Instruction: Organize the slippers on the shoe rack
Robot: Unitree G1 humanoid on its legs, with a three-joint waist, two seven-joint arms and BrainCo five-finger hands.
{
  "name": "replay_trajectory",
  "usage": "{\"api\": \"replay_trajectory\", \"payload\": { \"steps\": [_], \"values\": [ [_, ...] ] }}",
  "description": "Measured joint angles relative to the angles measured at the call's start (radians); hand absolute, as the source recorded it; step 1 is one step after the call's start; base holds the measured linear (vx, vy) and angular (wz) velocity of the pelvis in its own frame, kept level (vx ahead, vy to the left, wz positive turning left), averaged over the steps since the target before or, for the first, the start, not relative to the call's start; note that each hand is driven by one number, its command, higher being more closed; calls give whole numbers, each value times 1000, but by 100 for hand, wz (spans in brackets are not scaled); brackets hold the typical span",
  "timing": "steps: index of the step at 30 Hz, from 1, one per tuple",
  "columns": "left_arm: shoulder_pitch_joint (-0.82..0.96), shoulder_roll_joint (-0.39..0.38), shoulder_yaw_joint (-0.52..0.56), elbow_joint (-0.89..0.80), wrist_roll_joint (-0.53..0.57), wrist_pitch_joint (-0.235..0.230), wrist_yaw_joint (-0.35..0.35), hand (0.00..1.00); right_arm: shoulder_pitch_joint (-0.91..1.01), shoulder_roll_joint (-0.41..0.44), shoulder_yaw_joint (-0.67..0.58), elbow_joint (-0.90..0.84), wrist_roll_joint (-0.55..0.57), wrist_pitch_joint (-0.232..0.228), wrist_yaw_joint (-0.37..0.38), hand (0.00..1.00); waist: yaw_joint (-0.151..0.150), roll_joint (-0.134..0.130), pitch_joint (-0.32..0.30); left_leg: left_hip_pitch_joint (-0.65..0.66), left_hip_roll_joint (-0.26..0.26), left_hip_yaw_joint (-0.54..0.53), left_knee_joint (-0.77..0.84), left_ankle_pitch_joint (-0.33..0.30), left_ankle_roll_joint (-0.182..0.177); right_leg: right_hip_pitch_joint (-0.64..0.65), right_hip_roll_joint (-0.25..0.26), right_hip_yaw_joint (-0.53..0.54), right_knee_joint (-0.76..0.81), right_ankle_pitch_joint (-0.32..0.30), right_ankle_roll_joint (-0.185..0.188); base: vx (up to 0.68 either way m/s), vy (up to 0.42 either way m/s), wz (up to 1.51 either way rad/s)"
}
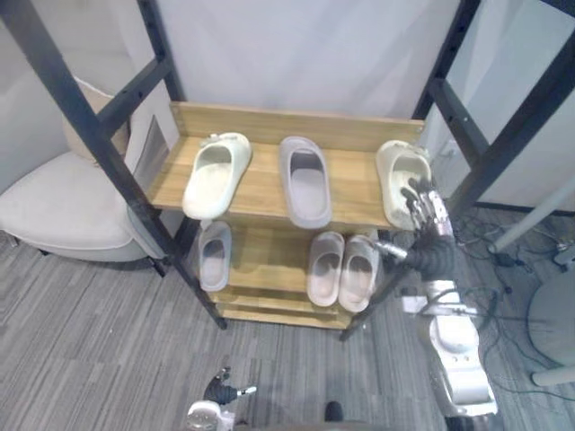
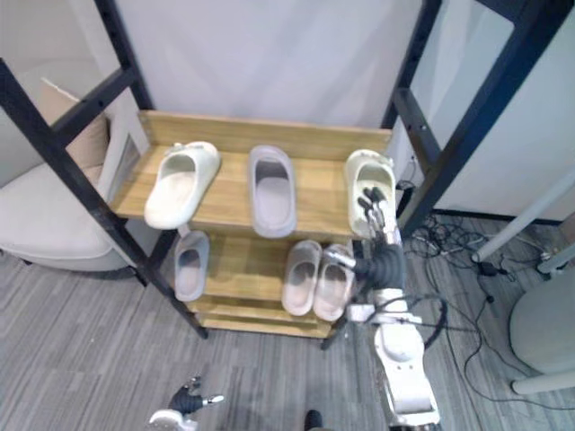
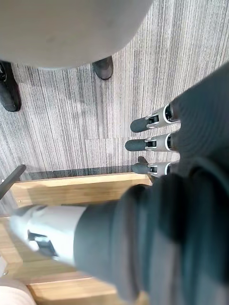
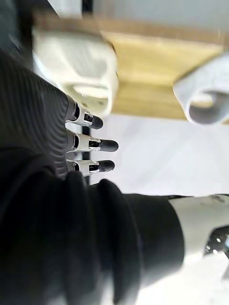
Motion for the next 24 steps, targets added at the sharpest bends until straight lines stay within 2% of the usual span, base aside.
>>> {"api": "replay_trajectory", "payload": {
  "steps": [6, 8, 9, 15, 24],
  "values": [
    [1, 12, 1, -18, 0, 2, -17, 0, -143, -42, -4, 137, -1, 25, -26, 0, 9, -14, 8, -17, -8, -19, 0, 4, 5, -9, -7, -14, 0, -1, 2, -8, 7, 9],
    [1, 14, 1, -25, 0, 4, -18, 0, -211, -62, -4, 202, -1, 33, -36, 0, 10, -19, 12, -28, -11, -23, 0, 7, 7, -17, -9, -17, 0, 0, 3, 1, 6, 6],
    [1, 14, 0, -28, 0, 4, -18, 0, -283, -83, -5, 285, -3, 51, -47, 0, 16, -20, 12, -28, -13, -24, 0, 7, 7, -16, -10, -19, 0, 0, 3, 0, 0, 0],
    [1, 15, 0, -37, -1, 5, -18, 0, -466, -93, -1, 477, -11, 86, -80, 0, 25, -25, 16, -34, -14, -24, -1, 7, 8, -22, -12, -17, 1, 0, 2, 0, 0, 0],
    [-3, 20, 0, -63, -6, 4, -14, 0, -673, -117, 11, 675, -30, 115, -102, 0, 44, -31, 46, -39, -15, -24, -2, 7, 8, -28, -12, -16, 1, 2, 1, 0, 0, 0]
  ]
}}
